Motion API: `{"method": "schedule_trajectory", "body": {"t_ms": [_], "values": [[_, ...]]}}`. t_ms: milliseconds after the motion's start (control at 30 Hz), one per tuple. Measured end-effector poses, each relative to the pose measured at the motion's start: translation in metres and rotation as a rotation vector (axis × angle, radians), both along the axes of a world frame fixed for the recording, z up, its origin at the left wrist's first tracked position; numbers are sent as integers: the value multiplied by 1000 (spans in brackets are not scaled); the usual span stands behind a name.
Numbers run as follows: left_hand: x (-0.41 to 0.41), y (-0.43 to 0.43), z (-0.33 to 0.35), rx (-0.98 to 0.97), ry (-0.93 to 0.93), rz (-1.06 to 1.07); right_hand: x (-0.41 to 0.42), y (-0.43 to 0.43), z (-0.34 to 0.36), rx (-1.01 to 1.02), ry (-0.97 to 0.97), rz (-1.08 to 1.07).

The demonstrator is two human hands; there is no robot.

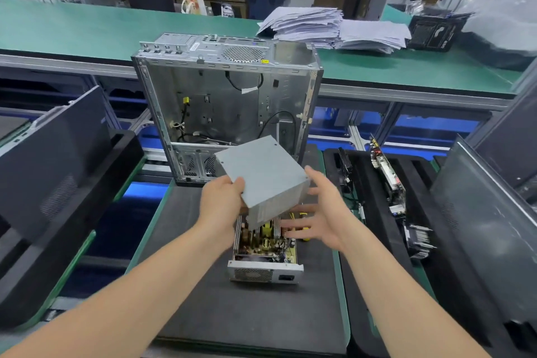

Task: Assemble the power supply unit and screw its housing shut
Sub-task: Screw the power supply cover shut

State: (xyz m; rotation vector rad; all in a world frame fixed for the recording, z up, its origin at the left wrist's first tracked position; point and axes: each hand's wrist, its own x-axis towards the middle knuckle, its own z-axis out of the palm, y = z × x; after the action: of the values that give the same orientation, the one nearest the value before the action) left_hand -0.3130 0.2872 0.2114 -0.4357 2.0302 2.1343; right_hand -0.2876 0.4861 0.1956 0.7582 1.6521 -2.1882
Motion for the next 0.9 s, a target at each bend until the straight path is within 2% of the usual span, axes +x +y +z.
{"method": "schedule_trajectory", "body": {"t_ms": [100, 200, 400, 533, 700, 800, 900], "values": [[-19, -30, -5, -86, -42, -51, -6, 21, 9, 161, -2, -100], [-39, -55, 1, -105, -59, -166, -12, 35, 16, 199, 54, -87], [-66, -73, 15, -239, 28, -601, -15, 33, 17, 142, 92, 190], [-72, -59, 22, -274, 35, -749, -11, 25, 19, 41, 69, 380], [-78, -47, 21, -304, 32, -772, -5, 16, 15, 89, 56, 442], [-80, -41, 14, -272, 37, -684, -4, 13, 8, 54, 47, 362], [-76, -39, 6, -163, 39, -547, -4, 15, 2, 53, 59, 319]]}}
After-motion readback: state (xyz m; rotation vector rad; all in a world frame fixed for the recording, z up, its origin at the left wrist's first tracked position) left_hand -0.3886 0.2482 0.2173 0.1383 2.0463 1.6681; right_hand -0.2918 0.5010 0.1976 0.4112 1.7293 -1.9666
